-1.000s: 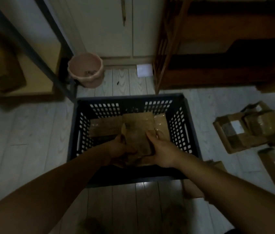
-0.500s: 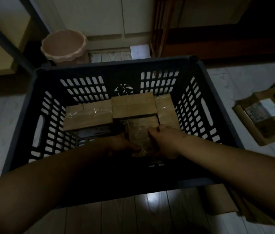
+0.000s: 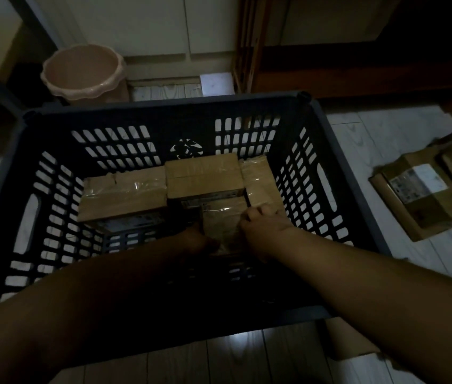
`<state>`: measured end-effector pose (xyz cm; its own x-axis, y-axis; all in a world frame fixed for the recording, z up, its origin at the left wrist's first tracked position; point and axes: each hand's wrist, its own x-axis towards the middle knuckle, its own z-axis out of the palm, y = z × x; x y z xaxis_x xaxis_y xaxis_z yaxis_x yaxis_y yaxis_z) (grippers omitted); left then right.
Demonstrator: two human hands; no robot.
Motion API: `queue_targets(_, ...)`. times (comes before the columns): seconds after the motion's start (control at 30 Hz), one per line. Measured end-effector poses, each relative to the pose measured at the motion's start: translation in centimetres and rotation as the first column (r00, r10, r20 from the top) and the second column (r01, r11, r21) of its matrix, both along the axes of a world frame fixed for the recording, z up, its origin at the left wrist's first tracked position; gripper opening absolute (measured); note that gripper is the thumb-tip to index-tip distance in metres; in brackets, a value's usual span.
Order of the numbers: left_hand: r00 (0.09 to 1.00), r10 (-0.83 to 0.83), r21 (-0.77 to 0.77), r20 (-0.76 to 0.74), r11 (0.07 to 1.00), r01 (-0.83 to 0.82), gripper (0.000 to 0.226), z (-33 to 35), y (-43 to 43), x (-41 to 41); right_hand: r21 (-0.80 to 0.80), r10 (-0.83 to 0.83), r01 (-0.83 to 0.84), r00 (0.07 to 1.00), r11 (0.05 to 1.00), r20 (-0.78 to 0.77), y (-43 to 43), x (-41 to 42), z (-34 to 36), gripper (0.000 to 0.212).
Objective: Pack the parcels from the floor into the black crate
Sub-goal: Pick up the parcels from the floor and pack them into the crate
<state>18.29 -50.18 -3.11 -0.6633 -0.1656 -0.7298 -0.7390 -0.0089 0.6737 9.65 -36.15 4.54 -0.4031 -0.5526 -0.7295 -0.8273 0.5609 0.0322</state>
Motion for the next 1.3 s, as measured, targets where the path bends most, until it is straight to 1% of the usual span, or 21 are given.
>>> queue_targets(0.07,0.999,-0.028,-0.019,-0.043,0.999,0.027,0.077,0.0,0.9,-0.3,0.025,-0.140,0.141,0.990,0.990,-0.027,0.1,-0.5,-0.5,0.082)
queue_targets(0.13,0.994,-0.043,-0.046,-0.097,0.998,0.038,0.079,-0.2,2.0,-0.8,0.054,-0.268,0.269,0.963,0.962,-0.023,0.2,-0.9,-1.1,0.093)
queue_targets(0.2,0.981,-0.109,-0.086,-0.163,0.992,0.096,0.089,-0.6,2.7,-1.3,0.058,-0.321,0.321,0.947,0.945,-0.007,0.2,-1.4,-1.5,0.097)
queue_targets(0.27,0.971,-0.192,-0.116,-0.143,0.977,0.177,0.096,-1.1,2.5,-1.4,0.063,-0.372,0.371,0.928,0.926,0.006,0.2,-1.6,-1.6,0.101)
queue_targets(0.33,0.974,-0.205,-0.138,-0.097,0.972,0.191,0.104,-0.9,2.0,-1.2,0.074,-0.341,0.339,0.940,0.938,0.021,0.2,-1.4,-1.3,0.096)
queue_targets(0.47,0.965,-0.224,-0.139,-0.136,0.969,0.205,0.080,-1.4,2.0,-1.4,0.101,-0.248,0.246,0.969,0.964,0.008,0.3,-0.8,-0.2,0.088)
queue_targets(0.57,0.979,-0.121,-0.121,-0.166,0.987,0.102,0.073,-1.9,2.1,-1.9,0.118,-0.239,0.237,0.971,0.964,-0.001,0.2,-0.7,-0.6,0.090)
queue_targets(0.6,0.976,-0.067,-0.089,-0.208,0.995,0.049,0.074,-1.9,2.1,-1.8,0.119,-0.246,0.244,0.969,0.962,0.002,0.1,-0.7,-0.8,0.091)
queue_targets(0.67,0.969,-0.049,-0.062,-0.242,0.997,0.035,0.083,-2.6,1.9,-1.6,0.123,-0.248,0.247,0.969,0.961,-0.006,0.1,-0.8,-1.2,0.093)
queue_targets(0.7,0.974,-0.108,-0.108,-0.200,0.990,0.088,0.092,-2.4,1.8,-1.4,0.124,-0.243,0.241,0.970,0.962,-0.003,0.1,-0.9,-1.8,0.093)
queue_targets(0.73,0.979,-0.143,-0.159,-0.148,0.980,0.120,0.107,-1.8,1.6,-1.3,0.125,-0.240,0.237,0.971,0.963,0.009,0.0,-1.0,-2.2,0.092)
queue_targets(0.77,0.973,-0.184,-0.184,-0.138,0.970,0.157,0.128,-1.7,1.2,-1.2,0.130,-0.234,0.227,0.972,0.965,0.034,-0.1,-1.0,-2.9,0.092)
queue_targets(0.8,0.956,-0.243,-0.199,-0.162,0.957,0.209,0.143,-0.8,0.9,-1.2,0.134,-0.215,0.207,0.975,0.969,0.050,-0.1,-1.1,-3.3,0.091)
queue_targets(0.83,0.945,-0.285,-0.210,-0.158,0.945,0.250,0.144,0.3,0.6,-1.4,0.126,-0.217,0.208,0.974,0.970,0.060,-0.1,-1.1,-3.3,0.089)
queue_targets(0.87,0.948,-0.297,-0.217,-0.112,0.939,0.268,0.130,1.7,0.3,-1.3,0.101,-0.237,0.230,0.969,0.968,0.068,0.0,-1.1,-2.7,0.087)
queue_targets(0.93,0.963,-0.268,-0.228,-0.028,0.940,0.255,0.086,5.1,-0.5,-1.0,0.009,-0.292,0.292,0.953,0.956,0.083,0.3,-1.1,0.3,0.087)
queue_targets(1.0,0.961,-0.268,-0.294,0.066,0.915,0.275,0.073,9.1,-1.5,-0.2,-0.065,-0.331,0.338,0.939,0.939,0.094,0.9,-0.9,4.9,0.089)
queue_targets(1.07,0.953,-0.282,-0.326,0.115,0.895,0.304,0.070,14.2,-1.9,1.0,-0.093,-0.345,0.355,0.933,0.930,0.102,1.4,-0.5,9.7,0.091)
queue_targets(1.17,0.939,-0.324,-0.384,0.111,0.858,0.342,0.076,22.5,-1.8,2.8,-0.115,-0.364,0.379,0.922,0.918,0.135,2.2,0.7,17.1,0.089)
queue_targets(1.23,0.902,-0.398,-0.445,0.164,0.786,0.428,0.090,28.3,-1.6,4.1,-0.155,-0.363,0.385,0.919,0.910,0.153,2.8,1.6,22.6,0.088)
queue_targets(1.3,0.853,-0.470,-0.502,0.228,0.693,0.517,0.094,34.0,-1.2,5.4,-0.197,-0.363,0.394,0.915,0.898,0.177,3.6,2.7,28.4,0.088)
